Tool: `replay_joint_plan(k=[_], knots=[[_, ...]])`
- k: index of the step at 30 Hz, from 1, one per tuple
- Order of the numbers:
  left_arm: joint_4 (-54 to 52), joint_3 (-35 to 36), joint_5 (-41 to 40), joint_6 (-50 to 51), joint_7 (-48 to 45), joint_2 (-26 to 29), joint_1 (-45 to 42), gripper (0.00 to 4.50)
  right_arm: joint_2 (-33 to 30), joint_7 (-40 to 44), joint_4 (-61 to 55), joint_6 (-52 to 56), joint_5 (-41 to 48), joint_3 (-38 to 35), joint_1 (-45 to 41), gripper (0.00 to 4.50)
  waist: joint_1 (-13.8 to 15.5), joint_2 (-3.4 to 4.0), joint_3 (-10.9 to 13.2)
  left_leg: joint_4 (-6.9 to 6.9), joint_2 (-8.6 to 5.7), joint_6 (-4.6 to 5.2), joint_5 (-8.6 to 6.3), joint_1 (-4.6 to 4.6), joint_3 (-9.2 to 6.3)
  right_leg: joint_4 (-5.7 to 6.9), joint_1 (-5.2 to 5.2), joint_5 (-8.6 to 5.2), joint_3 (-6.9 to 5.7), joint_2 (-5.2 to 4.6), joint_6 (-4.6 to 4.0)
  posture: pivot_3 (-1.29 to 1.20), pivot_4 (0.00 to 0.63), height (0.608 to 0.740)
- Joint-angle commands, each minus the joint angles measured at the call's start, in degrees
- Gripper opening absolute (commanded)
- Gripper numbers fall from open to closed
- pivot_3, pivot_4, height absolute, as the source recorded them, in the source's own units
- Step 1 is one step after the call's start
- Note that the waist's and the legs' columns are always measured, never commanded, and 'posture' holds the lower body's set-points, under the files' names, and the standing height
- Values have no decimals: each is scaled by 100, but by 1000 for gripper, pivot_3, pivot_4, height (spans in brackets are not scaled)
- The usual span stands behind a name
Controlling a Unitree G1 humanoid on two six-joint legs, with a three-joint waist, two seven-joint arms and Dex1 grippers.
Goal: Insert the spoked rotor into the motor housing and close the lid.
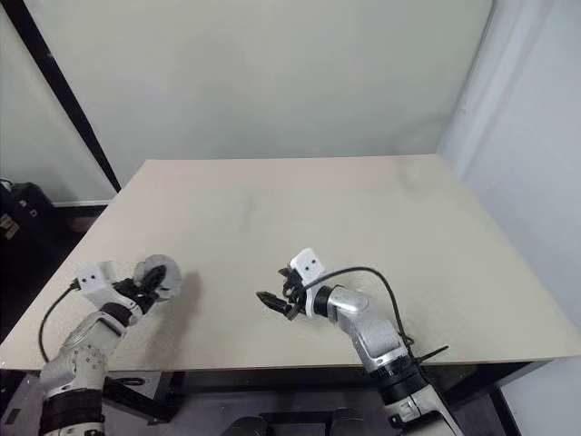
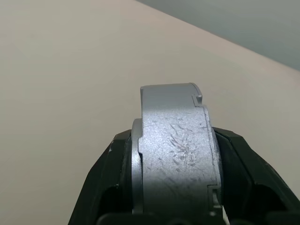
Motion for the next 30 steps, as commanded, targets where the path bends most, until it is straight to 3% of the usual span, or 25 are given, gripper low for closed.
replay_joint_plan(k=[1,8,15,30], knots=[[208,77,122,-589,-51,56,-372,2014,14,35,-103,-451,-206,109,-18,4033,48,-25,-1,4,-1,0,1,-1,-3,0,3,0,-1,0,0,0,0,740],[802,60,259,-706,107,31,-495,2014,-92,60,-88,-650,-457,227,-27,4033,111,-68,-7,11,0,0,1,3,-3,3,10,1,-1,0,0,0,0,740],[961,16,684,-1102,546,54,-371,4381,-165,110,-53,-663,-569,276,-51,4033,106,-73,-10,10,4,0,1,19,-1,11,17,4,-2,2,-4,0,0,740],[277,-145,1174,-1184,999,-25,214,4445,-119,88,98,-733,-654,122,-63,4033,117,-79,-15,15,3,-1,3,22,-3,13,23,5,-4,2,-5,0,0,740]])
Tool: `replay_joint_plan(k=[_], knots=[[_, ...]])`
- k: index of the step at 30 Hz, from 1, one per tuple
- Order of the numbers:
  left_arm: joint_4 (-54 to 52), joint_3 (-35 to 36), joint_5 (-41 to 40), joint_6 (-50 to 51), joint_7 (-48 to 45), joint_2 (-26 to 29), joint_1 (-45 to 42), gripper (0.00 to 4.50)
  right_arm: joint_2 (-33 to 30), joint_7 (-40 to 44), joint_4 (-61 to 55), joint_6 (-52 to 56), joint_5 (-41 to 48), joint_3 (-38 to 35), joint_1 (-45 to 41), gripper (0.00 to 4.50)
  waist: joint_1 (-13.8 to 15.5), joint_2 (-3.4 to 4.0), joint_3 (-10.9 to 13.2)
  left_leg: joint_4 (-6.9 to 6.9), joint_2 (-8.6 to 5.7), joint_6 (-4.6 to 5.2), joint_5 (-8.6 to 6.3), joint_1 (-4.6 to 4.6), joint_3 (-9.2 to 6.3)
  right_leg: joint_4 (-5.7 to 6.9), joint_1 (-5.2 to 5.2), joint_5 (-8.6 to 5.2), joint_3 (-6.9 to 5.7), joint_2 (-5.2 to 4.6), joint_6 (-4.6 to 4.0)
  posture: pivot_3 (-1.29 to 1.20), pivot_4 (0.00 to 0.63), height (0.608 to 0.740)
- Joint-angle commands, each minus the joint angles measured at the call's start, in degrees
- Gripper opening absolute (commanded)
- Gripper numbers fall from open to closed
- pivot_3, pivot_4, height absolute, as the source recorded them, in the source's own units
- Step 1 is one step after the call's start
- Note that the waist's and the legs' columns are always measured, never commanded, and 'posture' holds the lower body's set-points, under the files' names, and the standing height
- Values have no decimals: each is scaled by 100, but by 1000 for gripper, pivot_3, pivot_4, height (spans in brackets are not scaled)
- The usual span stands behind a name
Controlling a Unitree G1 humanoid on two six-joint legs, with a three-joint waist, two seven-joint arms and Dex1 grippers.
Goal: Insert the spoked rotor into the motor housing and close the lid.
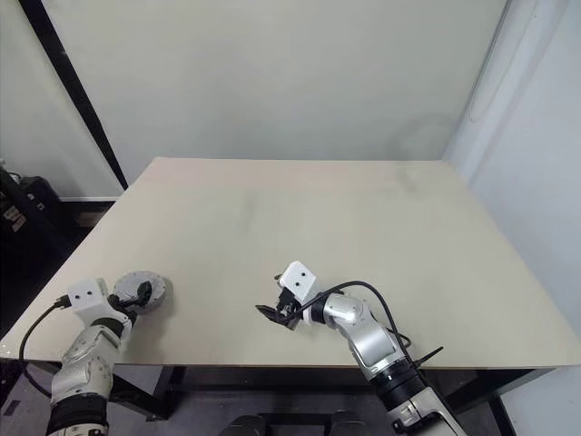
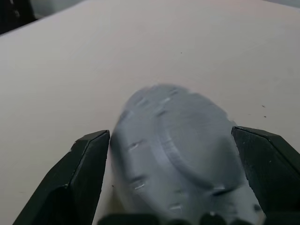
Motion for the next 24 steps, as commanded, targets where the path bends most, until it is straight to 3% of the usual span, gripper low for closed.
replay_joint_plan(k=[1,8,15,18,24], knots=[[-616,-152,242,-157,97,43,93,4445,14,-79,-106,-96,20,-191,-65,4033,3,-1,-1,0,-1,0,0,0,-2,0,1,0,0,0,0,0,0,740],[-1838,-658,724,-8,-108,353,349,4445,-137,-258,-62,-64,70,-572,-66,4033,0,-1,-1,1,1,-1,0,2,2,4,1,2,0,0,-3,0,0,740],[-3063,-1903,58,1027,-1986,790,137,4445,-503,-337,-188,285,162,-1100,-7,4033,-6,3,0,5,-1,-1,2,2,9,5,6,0,3,0,-6,0,0,740],[-3157,-2284,-86,1227,-2487,803,57,4445,-695,-469,-310,437,212,-1436,135,4033,-6,4,-1,4,-1,0,2,2,9,5,6,1,5,0,-5,0,0,740],[-2824,-2464,128,1192,-2526,691,-11,4445,-937,-571,-473,512,304,-1855,557,4033,-8,7,0,-4,9,1,2,4,11,8,-1,2,6,9,-6,0,0,740]])
